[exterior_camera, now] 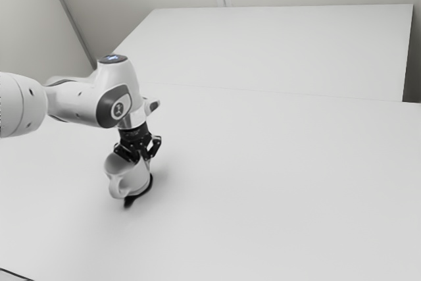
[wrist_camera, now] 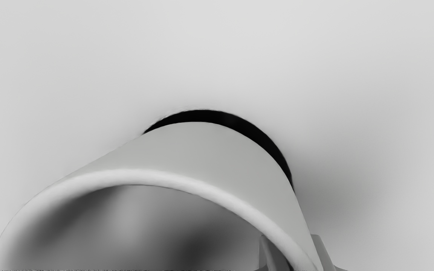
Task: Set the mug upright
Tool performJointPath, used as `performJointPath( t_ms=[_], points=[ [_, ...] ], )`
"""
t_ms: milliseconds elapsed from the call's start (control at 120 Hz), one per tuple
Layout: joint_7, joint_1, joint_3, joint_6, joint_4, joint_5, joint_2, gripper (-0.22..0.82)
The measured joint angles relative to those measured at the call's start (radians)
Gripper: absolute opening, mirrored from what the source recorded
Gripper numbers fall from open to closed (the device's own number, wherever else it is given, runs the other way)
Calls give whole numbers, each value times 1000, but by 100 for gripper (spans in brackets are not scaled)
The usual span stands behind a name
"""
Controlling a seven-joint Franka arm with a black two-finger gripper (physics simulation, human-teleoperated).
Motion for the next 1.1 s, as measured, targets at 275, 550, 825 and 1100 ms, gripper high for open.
performJointPath(
  t_ms=[275,550,825,1100],
  points=[
    [-45,-8,-1,-3,10,-23,20,13],
    [-47,-8,3,-21,34,-31,-8,47],
    [12,-6,9,-124,178,-40,-59,57],
    [194,-8,16,-290,479,-8,-65,60]
  ],
)
